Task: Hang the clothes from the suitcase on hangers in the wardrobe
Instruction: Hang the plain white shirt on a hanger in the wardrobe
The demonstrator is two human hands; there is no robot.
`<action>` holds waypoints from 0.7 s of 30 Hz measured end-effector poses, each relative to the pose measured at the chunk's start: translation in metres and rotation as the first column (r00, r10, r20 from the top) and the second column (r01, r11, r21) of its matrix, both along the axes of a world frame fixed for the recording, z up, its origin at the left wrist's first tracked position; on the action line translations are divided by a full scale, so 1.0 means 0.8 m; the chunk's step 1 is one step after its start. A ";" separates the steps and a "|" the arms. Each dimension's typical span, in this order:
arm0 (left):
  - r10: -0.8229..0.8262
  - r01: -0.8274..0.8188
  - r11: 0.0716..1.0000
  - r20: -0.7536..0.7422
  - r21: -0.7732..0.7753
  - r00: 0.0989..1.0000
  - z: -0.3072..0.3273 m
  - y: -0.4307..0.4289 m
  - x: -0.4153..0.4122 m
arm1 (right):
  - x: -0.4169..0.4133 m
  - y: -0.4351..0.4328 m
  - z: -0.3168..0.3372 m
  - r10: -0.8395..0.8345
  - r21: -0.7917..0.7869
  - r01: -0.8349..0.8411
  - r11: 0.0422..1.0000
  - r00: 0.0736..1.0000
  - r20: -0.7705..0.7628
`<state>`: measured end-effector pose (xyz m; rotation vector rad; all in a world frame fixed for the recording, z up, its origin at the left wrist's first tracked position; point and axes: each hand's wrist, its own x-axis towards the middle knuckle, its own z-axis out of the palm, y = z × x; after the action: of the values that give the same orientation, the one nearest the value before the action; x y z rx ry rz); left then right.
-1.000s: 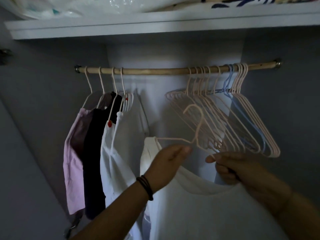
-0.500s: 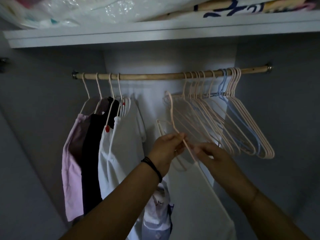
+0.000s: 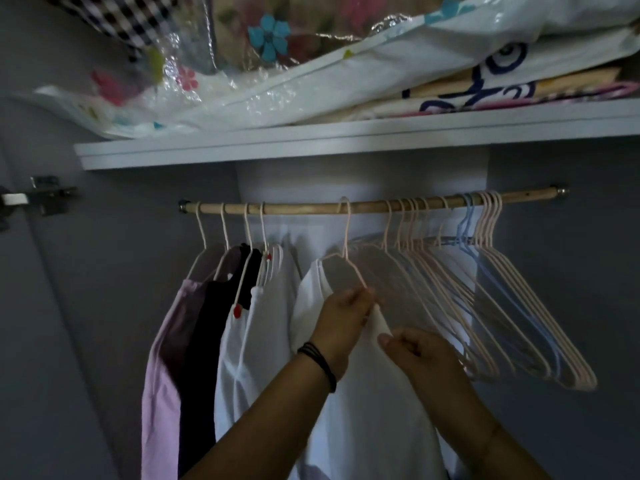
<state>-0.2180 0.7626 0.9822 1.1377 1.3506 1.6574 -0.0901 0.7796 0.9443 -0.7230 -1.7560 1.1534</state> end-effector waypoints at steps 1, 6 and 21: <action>0.004 -0.003 1.000 -0.012 0.028 1.000 0.003 -0.001 -0.004 | -0.010 0.003 0.009 -0.007 0.012 0.007 1.000 1.000 -0.015; 0.053 -0.061 0.995 0.096 0.084 0.994 0.028 0.009 -0.040 | -0.066 0.020 0.041 0.033 0.086 -0.025 0.996 0.995 -0.090; 0.199 -0.195 0.980 0.182 -0.040 0.963 -0.012 0.029 -0.140 | -0.178 0.057 -0.008 0.145 -0.026 -0.146 0.989 0.988 -0.051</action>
<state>-0.3299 0.7855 0.9728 0.8334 1.3936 1.8355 -0.2328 0.8248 0.9377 -0.5864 -1.7769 1.2872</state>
